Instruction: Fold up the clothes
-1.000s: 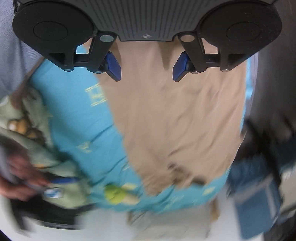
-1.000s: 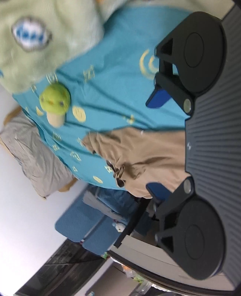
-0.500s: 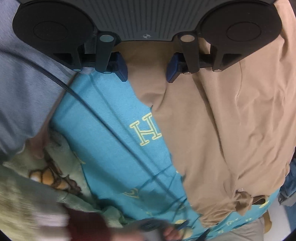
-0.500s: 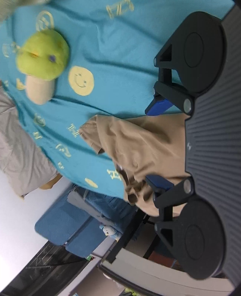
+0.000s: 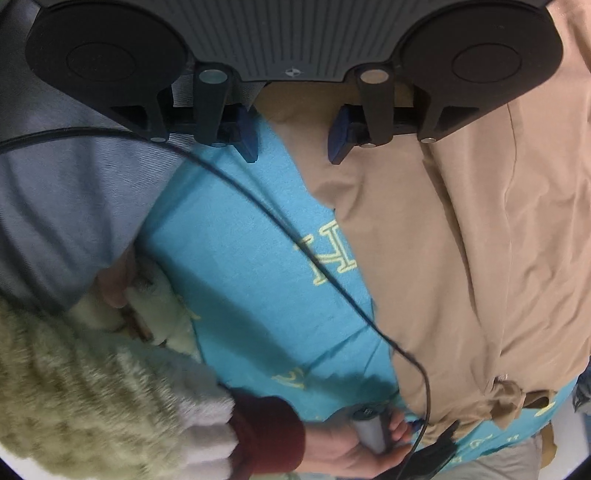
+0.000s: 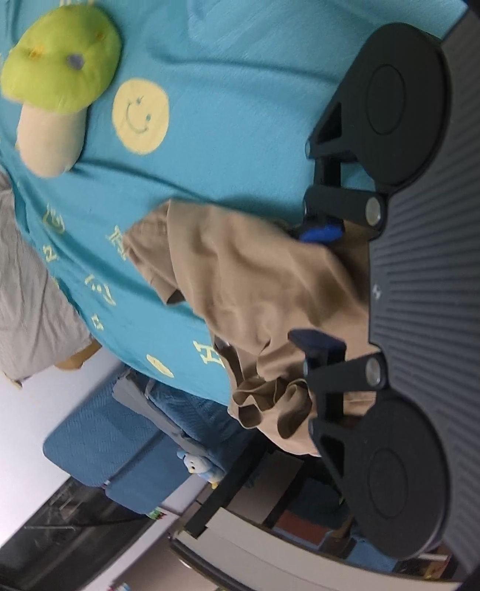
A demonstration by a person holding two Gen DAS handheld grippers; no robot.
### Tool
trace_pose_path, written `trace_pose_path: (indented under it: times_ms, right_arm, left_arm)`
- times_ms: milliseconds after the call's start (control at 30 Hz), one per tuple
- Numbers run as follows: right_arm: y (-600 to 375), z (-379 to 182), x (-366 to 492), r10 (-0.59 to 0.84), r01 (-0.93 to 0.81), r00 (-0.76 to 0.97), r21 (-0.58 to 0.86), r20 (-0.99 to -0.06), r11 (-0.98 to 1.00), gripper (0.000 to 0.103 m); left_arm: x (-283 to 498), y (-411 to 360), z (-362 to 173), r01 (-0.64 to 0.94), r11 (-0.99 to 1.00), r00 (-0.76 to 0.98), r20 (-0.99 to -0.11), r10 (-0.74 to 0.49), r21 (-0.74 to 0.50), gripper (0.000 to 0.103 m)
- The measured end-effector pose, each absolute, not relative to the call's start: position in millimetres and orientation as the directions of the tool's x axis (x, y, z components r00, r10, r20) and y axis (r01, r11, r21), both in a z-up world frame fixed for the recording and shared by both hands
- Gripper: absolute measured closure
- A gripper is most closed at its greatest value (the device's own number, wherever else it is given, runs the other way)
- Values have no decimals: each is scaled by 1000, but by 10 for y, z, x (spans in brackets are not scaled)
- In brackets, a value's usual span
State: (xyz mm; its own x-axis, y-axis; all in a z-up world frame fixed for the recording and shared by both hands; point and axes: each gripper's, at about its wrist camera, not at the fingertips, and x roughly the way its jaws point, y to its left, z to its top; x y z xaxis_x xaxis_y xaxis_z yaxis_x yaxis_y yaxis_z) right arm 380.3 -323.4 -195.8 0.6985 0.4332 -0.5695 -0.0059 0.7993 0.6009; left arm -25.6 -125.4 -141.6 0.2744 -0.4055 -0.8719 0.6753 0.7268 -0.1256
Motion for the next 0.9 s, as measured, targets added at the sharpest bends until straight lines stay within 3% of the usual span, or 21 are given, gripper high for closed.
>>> trace_pose_path:
  times_ms: [33,100,133,167,200,600,900]
  right_arm:
    - [-3251,-1971,3799,436,-7,696,602,-570,798,63]
    - [-3264,-1992,3799,431,-9,691,589,-581,808,84]
    - [-3277,-1998,3799,427,-4,688,585,-587,811,89]
    - [-3293,-2004,3799,426,3,686,587,-590,809,95]
    - [-3311,-2006,3801,429,11,685,598,-588,801,97]
    - [-3624,-1732,3720,363,72,786,657,-500,750,99]
    - [-3738,-1636,3744,343,71,796,639,-499,766,99]
  left_arm:
    - [-262,-1274,-1436,680,724,281,-873,-398,-112,58]
    - [-274,-1290,-1460,683,726,302,-874,-380,-80,66]
    - [-281,-1283,-1463,676,734,320,-874,-366,-60,73]
    - [-289,-1275,-1466,669,742,338,-873,-353,-41,98]
    - [-285,-1248,-1457,661,748,337,-870,-361,-55,101]
    - [-334,-1297,-1224,683,708,302,-813,-499,-180,102]
    - [-356,-1425,-1251,680,689,257,-798,-545,-252,102]
